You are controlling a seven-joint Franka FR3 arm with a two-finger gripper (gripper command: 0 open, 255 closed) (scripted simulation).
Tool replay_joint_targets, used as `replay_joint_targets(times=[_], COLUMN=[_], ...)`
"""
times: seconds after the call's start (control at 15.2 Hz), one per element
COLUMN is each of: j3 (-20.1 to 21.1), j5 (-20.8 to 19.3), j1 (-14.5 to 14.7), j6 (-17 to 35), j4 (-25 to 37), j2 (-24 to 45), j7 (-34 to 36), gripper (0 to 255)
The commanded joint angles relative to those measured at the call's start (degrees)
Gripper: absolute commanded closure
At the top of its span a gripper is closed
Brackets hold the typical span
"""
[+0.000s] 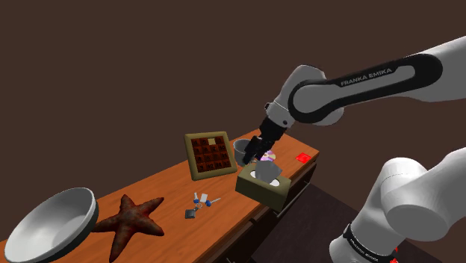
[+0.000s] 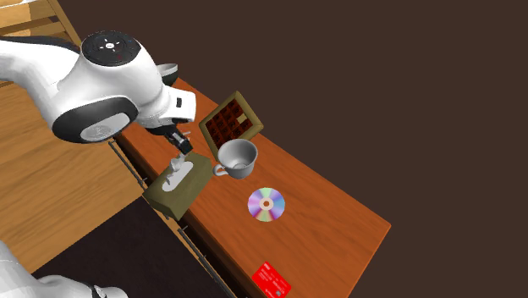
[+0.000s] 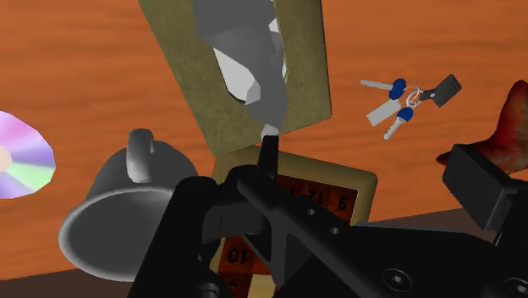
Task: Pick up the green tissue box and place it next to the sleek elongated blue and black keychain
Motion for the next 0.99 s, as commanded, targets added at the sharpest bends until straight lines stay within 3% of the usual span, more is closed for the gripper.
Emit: replay_joint_targets(times=[0.0, 0.2, 0.66, 0.92], j3=[-6.26, -14.64, -14.96, -15.03], j5=[3.52, 5.99, 11.85, 12.42], j1=[0.57, 0.10, 5.26, 5.75], j6=[0.09, -1.11, 6.40, 7.01], j4=[-4.43, -8.01, -8.67, -8.66], j2=[-4.47, -8.34, -2.17, -1.61], j7=[-8.21, -17.66, -21.05, -21.41], gripper=[0, 0, 0, 0])
